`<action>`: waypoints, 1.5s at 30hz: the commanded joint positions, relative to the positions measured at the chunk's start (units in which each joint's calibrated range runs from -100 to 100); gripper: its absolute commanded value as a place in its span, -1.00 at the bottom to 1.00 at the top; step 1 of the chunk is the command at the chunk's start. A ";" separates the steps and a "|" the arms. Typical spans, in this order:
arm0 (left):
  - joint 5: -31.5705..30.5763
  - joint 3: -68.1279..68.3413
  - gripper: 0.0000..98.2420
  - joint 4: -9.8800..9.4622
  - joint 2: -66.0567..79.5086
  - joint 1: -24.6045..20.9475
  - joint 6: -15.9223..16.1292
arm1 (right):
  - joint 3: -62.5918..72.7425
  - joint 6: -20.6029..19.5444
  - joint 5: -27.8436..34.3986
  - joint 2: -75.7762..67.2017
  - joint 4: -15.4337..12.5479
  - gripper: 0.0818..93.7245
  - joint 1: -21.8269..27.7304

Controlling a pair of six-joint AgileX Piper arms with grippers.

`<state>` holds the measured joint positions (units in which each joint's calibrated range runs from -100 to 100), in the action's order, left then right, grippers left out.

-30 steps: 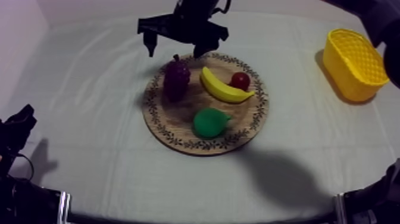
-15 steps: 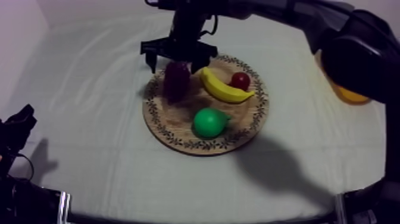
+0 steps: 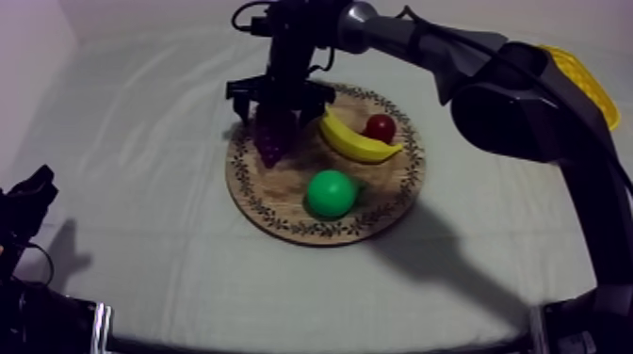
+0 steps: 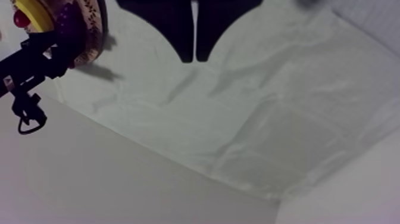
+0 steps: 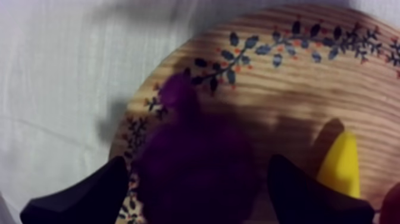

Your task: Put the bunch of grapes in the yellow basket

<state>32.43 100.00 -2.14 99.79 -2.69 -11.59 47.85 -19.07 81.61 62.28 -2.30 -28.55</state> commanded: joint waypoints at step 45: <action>-0.01 0.00 -1.00 0.07 -0.05 -0.03 -0.01 | -47.01 9.38 -12.06 -48.60 5.51 -0.07 29.21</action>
<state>32.43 100.00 -2.09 99.79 -2.69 -11.59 0.57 -9.87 69.73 13.29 3.24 -4.48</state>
